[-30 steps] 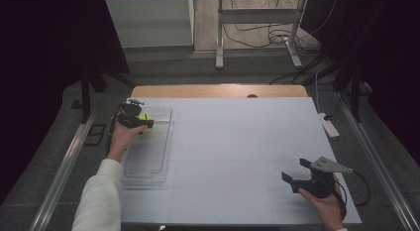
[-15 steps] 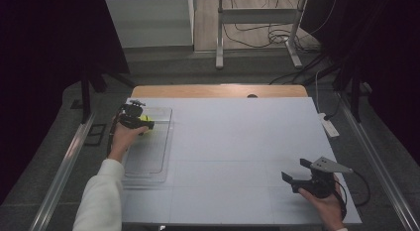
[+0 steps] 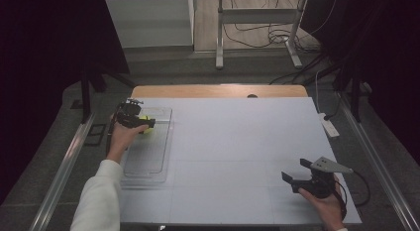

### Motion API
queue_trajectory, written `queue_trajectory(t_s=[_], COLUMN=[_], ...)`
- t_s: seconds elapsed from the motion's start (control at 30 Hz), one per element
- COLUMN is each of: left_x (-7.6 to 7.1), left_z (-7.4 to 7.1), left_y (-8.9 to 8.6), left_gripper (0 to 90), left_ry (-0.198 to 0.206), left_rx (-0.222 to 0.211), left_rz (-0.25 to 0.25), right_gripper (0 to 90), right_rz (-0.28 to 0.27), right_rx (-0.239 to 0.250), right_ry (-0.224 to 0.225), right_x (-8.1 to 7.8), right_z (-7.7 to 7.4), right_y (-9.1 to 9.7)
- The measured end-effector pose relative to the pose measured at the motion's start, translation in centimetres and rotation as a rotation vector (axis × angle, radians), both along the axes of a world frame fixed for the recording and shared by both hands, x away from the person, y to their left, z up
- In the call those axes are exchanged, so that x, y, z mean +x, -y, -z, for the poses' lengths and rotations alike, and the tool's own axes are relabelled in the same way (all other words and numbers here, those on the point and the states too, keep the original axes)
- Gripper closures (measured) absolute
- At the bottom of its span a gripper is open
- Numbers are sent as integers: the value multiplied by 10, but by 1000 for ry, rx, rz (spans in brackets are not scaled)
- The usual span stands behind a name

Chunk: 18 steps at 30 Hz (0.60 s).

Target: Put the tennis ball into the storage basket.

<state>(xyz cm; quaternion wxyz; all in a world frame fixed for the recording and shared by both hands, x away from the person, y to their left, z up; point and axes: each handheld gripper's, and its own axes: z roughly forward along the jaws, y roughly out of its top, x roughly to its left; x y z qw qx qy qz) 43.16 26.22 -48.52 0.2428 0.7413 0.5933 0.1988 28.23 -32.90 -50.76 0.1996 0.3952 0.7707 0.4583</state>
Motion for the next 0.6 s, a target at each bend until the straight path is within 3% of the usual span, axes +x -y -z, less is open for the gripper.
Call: queue_trajectory(t_s=[0.3, 0.4, 0.6], left_x=[-7, -11, -21], left_z=[-7, -9, -15], left_y=[-4, -4, -5], left_gripper=[114, 116, 122], left_ry=[33, 44, 90], left_rx=[-47, -82, -109], left_rz=[25, 43, 66], right_gripper=[92, 92, 92], right_rz=[1, 0, 1], right_rx=[2, 0, 4], right_ry=[1, 1, 0], right_x=[0, 0, 0], right_z=[0, 0, 0], right_y=[0, 0, 0])
